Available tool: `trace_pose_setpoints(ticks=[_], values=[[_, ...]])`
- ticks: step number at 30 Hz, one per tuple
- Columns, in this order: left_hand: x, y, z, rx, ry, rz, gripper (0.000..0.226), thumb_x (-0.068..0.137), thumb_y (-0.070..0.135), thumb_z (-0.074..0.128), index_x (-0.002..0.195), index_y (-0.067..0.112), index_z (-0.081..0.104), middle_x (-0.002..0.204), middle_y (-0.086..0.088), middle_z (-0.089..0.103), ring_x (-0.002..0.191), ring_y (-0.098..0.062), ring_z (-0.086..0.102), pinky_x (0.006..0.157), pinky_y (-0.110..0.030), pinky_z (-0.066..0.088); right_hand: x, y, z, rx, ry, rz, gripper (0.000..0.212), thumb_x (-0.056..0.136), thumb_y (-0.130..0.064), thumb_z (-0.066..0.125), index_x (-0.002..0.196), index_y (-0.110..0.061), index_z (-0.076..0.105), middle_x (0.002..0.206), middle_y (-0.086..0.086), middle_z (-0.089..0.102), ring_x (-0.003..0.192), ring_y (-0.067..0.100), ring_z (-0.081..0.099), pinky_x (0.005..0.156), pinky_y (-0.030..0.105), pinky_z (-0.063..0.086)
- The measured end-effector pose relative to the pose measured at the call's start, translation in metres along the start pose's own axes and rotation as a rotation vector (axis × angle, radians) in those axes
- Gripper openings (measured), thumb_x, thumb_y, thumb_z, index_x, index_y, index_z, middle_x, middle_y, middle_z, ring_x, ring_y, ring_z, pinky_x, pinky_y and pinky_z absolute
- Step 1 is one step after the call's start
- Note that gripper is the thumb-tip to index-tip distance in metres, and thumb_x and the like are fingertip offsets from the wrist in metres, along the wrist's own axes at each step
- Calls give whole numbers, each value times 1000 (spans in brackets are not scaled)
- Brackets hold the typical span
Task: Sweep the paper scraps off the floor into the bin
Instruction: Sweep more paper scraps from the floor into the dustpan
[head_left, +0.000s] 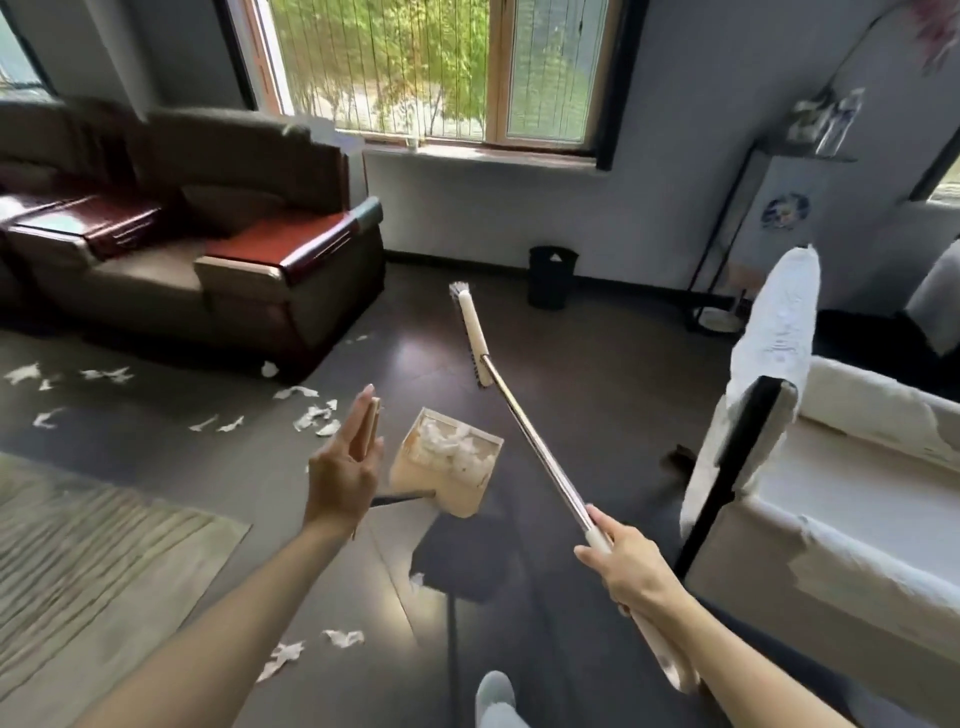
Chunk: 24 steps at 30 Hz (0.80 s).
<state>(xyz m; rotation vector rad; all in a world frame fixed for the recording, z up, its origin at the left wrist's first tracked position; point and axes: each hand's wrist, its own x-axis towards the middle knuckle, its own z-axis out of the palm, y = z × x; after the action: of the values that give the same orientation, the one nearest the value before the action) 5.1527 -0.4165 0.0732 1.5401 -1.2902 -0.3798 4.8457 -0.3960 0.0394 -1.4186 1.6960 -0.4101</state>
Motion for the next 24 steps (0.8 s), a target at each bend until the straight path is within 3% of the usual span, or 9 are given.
trace_pose_setpoints(ticks=[3,9,14,19,24], values=[[91,-13,27,-63,17,-46,58,91,4,59,141,27,43,132,16,52,116,11,48,96,-5,35,96,-54,-19,30,-2,-52,59,91,-24,58,145,-38,38,90,0,58,49,12,48,43,24,45],[257,-28,74,-182,42,-68,58,89,-6,57,140,18,45,131,13,53,111,22,46,96,-2,35,273,-167,-52,27,-26,-119,60,90,-25,62,145,-30,40,67,-12,52,46,6,52,41,19,42],[404,-74,128,-271,17,-89,60,88,-8,56,140,20,46,136,6,55,122,3,50,108,-22,37,433,-244,-60,39,-4,-125,66,89,-27,65,148,-26,37,67,-15,47,44,4,52,38,15,40],[553,-113,186,-313,-114,-49,64,87,-9,57,140,24,45,135,7,54,124,2,49,108,-21,36,574,-311,-63,109,58,-127,68,88,-30,65,149,-24,35,70,-18,47,55,3,48,44,13,40],[692,-124,241,-336,-179,-15,62,87,-13,54,141,15,43,134,8,51,121,9,47,100,-8,37,676,-371,-85,245,108,-50,64,93,-22,61,149,-26,33,57,-2,52,44,11,48,40,25,41]])
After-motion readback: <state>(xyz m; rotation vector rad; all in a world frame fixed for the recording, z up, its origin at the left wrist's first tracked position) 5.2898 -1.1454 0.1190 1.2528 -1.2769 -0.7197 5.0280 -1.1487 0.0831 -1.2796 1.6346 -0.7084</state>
